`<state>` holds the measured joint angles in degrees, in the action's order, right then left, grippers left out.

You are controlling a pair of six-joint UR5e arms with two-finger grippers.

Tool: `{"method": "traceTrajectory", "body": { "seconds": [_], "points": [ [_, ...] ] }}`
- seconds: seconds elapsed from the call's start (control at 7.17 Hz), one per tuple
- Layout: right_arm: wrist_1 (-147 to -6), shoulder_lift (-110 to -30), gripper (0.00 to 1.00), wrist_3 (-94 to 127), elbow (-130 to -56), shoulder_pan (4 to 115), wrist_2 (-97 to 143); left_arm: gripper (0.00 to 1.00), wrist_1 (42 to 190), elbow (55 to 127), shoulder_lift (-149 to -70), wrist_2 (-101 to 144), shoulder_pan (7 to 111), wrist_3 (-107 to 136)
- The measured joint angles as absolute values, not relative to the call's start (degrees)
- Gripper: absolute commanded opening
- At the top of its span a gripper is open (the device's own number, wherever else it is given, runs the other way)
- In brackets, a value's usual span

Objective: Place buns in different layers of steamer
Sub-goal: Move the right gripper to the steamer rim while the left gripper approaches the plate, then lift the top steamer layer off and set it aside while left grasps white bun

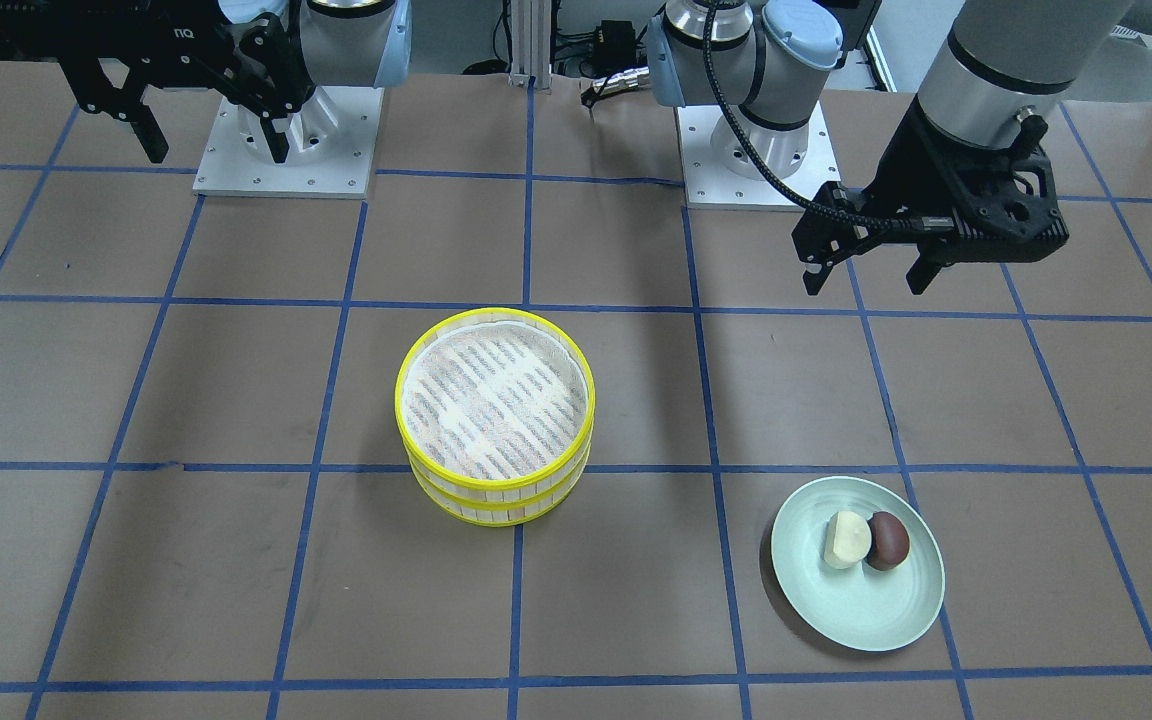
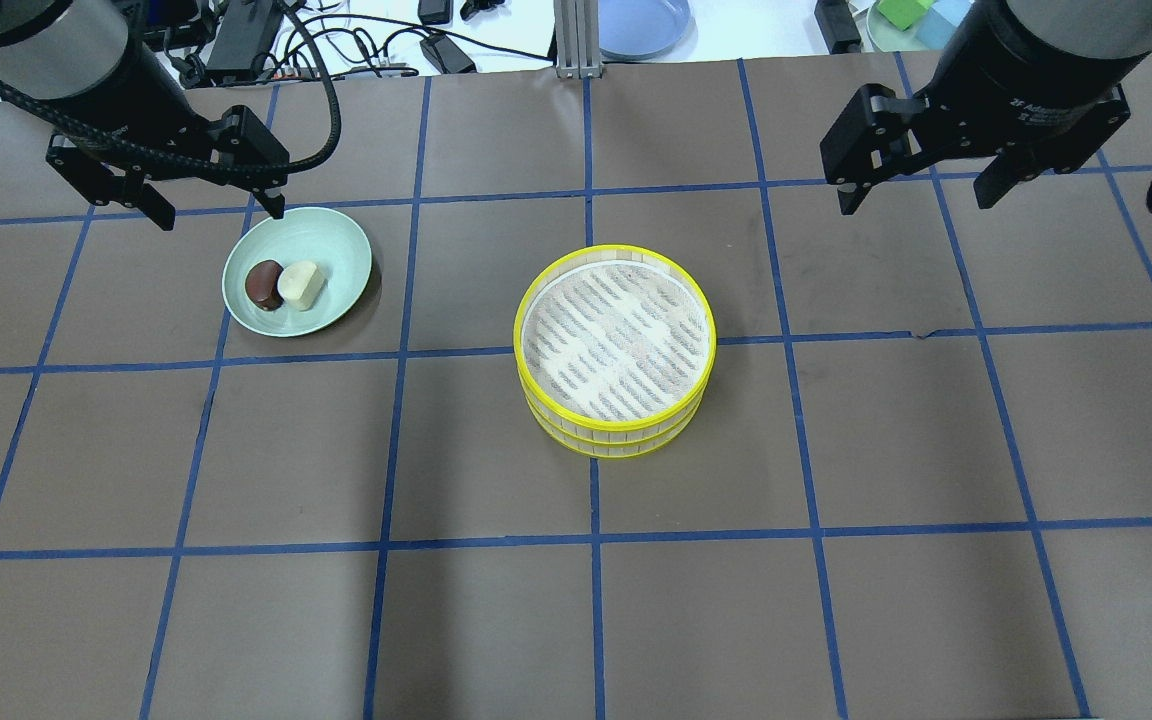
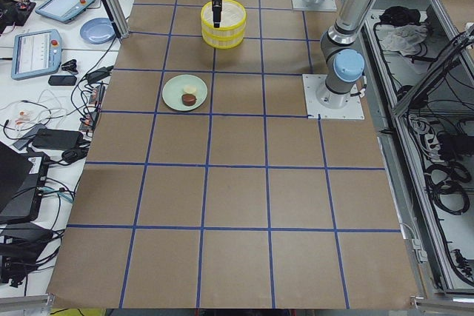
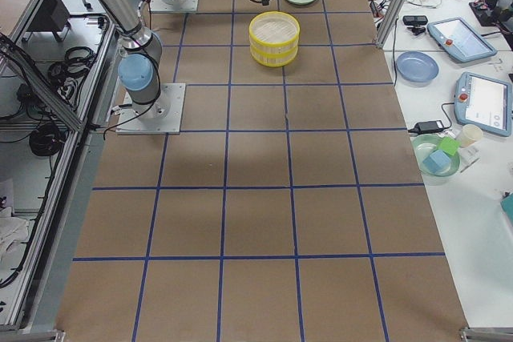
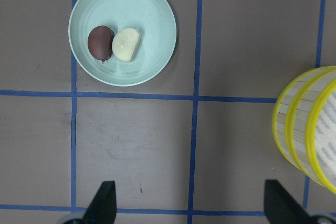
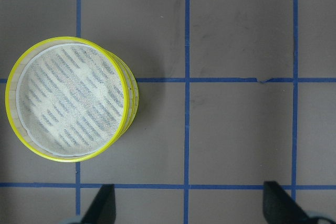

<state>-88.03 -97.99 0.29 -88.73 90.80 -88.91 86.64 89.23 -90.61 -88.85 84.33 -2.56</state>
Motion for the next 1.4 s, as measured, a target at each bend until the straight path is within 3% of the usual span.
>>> {"method": "traceTrajectory", "body": {
  "seconds": [0.14,0.56,0.7,0.84,0.98,1.12,1.4],
  "points": [
    [-88.2,-95.8,1.00,0.7,-89.2,91.1,-88.9,1.00,85.8,89.3,-91.6,-88.8,84.2,-2.8],
    [-99.2,-78.3,0.99,9.9,-91.7,98.6,-89.2,1.00,80.2,89.3,-96.1,-89.4,83.9,-6.2],
    [-103.4,-73.9,0.92,13.3,-93.0,100.5,-89.3,1.00,77.7,89.3,-98.2,-90.3,83.9,-8.4],
    [-106.9,-71.1,0.66,14.1,-94.4,101.3,-89.5,1.00,74.3,89.3,-100.9,-90.9,83.6,-10.9],
    [-108.6,-69.8,0.24,14.1,-95.4,101.6,-89.7,1.00,70.9,89.4,-103.8,-91.1,82.9,-13.7],
    [-109.2,-69.2,0.00,13.9,-95.8,101.6,-89.8,1.00,67.8,89.4,-107.0,-91.0,81.8,-17.2],
    [-109.5,-69.4,0.00,13.7,-95.6,101.6,-89.8,1.00,62.5,89.4,-113.1,-90.7,80.4,-22.1]
  ]
}}
